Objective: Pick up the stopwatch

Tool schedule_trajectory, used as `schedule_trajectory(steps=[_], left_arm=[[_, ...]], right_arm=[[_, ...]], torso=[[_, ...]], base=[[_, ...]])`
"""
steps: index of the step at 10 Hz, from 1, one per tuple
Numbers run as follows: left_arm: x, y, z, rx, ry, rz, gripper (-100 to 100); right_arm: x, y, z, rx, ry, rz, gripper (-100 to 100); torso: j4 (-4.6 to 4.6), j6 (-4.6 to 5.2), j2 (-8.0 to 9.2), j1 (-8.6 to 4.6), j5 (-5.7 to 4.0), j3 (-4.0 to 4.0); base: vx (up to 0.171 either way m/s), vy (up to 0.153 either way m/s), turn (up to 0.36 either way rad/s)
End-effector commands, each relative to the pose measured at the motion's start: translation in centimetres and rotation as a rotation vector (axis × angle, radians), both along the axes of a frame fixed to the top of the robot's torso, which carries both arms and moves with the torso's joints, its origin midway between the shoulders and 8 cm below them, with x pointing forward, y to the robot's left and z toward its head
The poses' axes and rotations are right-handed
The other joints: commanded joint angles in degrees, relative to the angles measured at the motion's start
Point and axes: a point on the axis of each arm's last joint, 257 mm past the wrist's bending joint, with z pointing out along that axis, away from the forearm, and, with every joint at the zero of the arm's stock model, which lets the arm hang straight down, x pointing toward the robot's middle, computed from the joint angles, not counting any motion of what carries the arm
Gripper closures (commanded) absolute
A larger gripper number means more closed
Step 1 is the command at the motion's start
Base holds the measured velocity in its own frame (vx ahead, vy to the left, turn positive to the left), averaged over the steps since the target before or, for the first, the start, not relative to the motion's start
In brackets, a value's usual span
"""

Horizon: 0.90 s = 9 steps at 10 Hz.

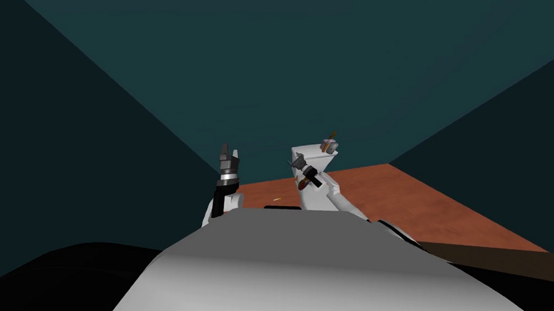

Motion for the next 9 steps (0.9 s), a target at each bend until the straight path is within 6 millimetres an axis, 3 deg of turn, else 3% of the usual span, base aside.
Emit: schedule_trajectory(steps=[1, 6, 9], left_arm=[[0.0, 0.0, 0.0, 0.000, 0.000, 0.000, 0], [0.0, 0.0, 0.0, 0.000, 0.000, 0.000, 0], [0.0, 0.0, 0.0, 0.000, 0.000, 0.000, 0]], right_arm=[[0.9, -0.6, -1.2, -0.109, -0.025, -0.002, -100], [2.5, -3.5, -5.2, -0.356, -0.053, -0.026, -100], [4.0, -6.4, -7.1, -0.537, -0.080, -0.040, -100]], torso=[[0.00, 0.00, 0.00, 0.00, 0.00, 0.00], [0.00, -0.02, -0.03, 0.07, 0.02, -0.01], [0.00, 0.01, -0.01, 0.06, 0.02, 0.00]], base=[[-0.014, 0.040, 0.052], [-0.012, 0.036, 0.040], [-0.014, 0.045, 0.047]])
